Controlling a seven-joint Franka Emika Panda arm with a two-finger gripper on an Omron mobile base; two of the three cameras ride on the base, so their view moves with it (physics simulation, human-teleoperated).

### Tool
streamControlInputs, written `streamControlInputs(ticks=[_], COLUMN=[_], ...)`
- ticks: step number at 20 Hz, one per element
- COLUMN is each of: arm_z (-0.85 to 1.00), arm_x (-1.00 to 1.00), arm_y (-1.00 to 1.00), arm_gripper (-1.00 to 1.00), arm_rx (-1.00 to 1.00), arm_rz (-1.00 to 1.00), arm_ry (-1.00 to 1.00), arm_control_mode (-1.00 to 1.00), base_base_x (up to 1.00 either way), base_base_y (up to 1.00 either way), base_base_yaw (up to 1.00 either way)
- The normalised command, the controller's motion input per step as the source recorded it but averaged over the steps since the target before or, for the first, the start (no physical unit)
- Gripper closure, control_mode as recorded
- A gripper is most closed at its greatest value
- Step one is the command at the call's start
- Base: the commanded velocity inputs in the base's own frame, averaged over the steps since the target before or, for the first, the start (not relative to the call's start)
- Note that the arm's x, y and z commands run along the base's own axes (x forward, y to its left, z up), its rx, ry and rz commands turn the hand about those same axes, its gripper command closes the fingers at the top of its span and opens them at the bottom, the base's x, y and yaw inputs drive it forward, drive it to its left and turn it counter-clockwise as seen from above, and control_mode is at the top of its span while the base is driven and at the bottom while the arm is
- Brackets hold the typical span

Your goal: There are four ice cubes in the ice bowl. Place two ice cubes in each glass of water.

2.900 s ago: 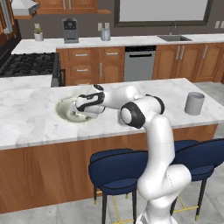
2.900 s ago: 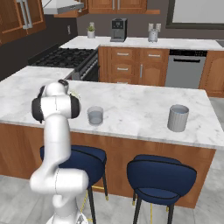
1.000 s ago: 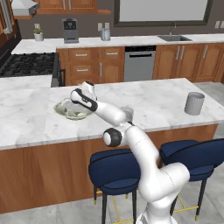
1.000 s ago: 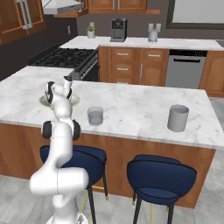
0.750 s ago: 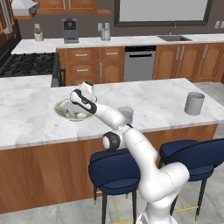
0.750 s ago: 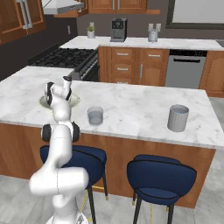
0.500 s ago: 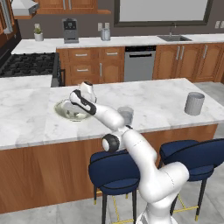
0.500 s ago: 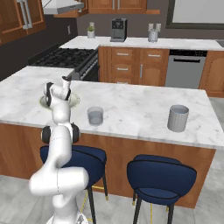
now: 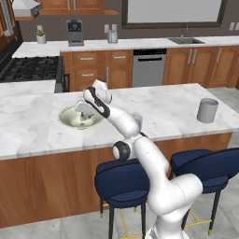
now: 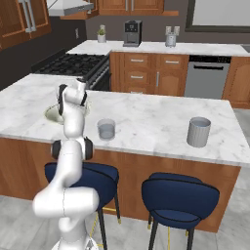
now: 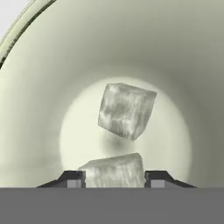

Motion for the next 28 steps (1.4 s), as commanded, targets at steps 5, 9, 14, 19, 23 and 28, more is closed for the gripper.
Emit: streamControlInputs(ticks=[5,9,14,19,23,28], arm_z=[0.86,-0.28,-0.67,-0.02,-0.02,-0.23], arm_x=[-0.73,-1.00,-1.00,-1.00,-1.00,-1.00], arm_y=[-0.16,-0.84,-1.00,-0.93,-0.69,-0.58], arm_gripper=[1.00,1.00,1.00,1.00,1.00,1.00], arm_rx=[0.10,0.01,0.00,0.00,0.00,0.00], arm_rz=[0.00,0.00,0.00,0.00,0.00,0.00], arm_ry=[-0.38,-0.22,-0.21,-0.44,-0.72,-0.98], arm_control_mode=[-1.00,-1.00,-1.00,-1.00,-1.00,-1.00], base_base_x=[0.00,0.00,0.00,0.00,0.00,0.00], base_base_y=[0.00,0.00,0.00,0.00,0.00,0.00], base_base_yaw=[0.00,0.00,0.00,0.00,0.00,0.00])
